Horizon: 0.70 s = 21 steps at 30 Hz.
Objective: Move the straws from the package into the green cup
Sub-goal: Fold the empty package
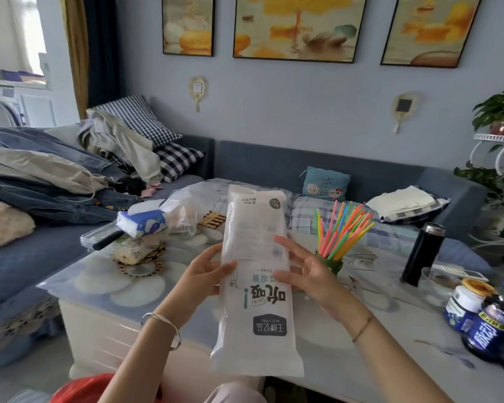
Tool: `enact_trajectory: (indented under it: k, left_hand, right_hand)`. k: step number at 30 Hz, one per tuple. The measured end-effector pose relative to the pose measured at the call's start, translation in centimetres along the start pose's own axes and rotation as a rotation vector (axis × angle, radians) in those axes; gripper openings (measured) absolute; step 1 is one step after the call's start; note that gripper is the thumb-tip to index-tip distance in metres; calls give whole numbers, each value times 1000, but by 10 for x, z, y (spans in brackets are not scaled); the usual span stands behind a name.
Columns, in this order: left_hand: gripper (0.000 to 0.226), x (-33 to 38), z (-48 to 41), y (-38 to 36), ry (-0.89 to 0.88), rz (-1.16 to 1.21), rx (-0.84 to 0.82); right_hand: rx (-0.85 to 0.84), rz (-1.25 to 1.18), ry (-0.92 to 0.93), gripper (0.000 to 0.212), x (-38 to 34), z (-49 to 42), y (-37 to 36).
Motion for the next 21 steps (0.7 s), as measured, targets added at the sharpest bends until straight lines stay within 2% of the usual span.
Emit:
enact_trajectory:
  k: [5,9,11,14,17,19,21]
  left_hand:
    - [58,-5,3,17,-119,-81,16]
    - [67,-7,3,30,-204,-157,3]
    - [62,-8,2,37,-251,-230,65]
    - [67,-11,5,58,-322,-496,232]
    - [81,-19,18,78,-154,-410,126]
    - [72,-28,29,91,-53,-370,43]
    - [56,-37,37,102,-12,-431,70]
  right_hand:
    - [14,9,-19,53,10,-5,-1]
    - [106,275,0,28,15,-11,-11]
    - [150,363,43,22,16,-14,-17]
    - [155,260,37,16,16,-20,-28]
    - [121,132,-60,7,23,-32,-45]
    - [72,86,-109,7,33,-42,-63]
    - [23,77,-135,10,41,-50,-80]
Point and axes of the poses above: each hand's wrist, its own z-axis away from the middle knuckle, its own y-axis out of the back of the hand, x = y × z, the point moved 1 cm from there along -z, towards the middle knuckle
